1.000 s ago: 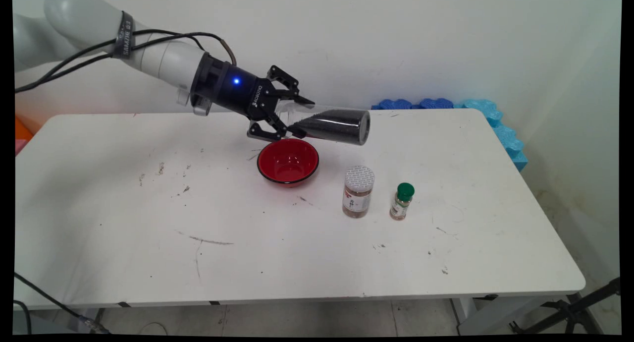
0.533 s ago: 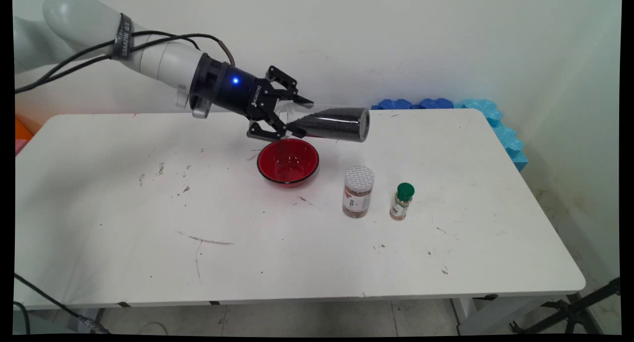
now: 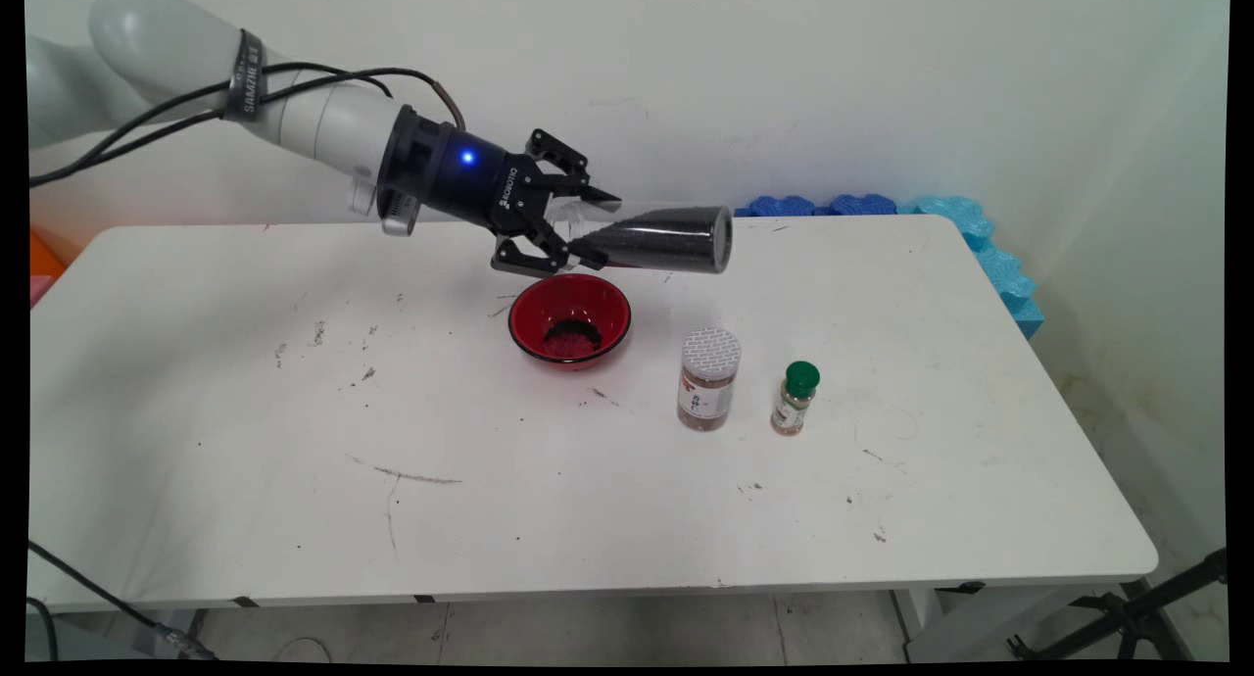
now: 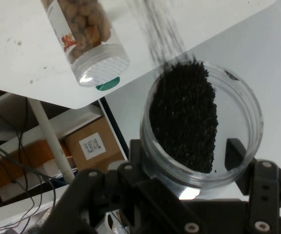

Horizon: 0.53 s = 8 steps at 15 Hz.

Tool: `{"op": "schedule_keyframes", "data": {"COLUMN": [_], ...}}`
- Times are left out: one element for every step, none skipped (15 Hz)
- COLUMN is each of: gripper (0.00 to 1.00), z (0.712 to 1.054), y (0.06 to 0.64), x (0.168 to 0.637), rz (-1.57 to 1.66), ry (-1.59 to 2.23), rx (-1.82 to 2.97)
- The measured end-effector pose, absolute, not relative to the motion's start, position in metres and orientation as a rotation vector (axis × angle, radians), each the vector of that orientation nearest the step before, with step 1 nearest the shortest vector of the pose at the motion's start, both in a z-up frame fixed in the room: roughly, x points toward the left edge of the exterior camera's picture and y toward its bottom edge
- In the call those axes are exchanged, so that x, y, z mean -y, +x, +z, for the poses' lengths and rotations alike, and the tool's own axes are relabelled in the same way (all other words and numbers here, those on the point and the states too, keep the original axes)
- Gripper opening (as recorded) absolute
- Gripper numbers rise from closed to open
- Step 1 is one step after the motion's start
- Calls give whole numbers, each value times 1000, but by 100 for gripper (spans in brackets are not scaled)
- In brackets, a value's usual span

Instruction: Pour the black seasoning powder in the red bowl

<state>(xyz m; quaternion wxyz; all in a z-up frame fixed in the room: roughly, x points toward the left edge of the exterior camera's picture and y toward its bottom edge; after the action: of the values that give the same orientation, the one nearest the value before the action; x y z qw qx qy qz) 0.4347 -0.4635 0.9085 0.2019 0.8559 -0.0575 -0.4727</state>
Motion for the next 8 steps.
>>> {"op": "schedule_keyframes", "data": {"gripper": [0,0,0,0,0,0,0,0], "z": [908,908,907,907,907,907,907,907], "y": [435,436,436,437,437,437,437,437], "x": [464,464,464,465,465,465,466,466], "rz": [-1320,-1320,-1321,-1323,-1326,-1330,-1335,-1338], "ry": [2390,2390,2389,2389,2388,2386,2384,2382], "rx": [159,157,153,148,142,134,126,119]}}
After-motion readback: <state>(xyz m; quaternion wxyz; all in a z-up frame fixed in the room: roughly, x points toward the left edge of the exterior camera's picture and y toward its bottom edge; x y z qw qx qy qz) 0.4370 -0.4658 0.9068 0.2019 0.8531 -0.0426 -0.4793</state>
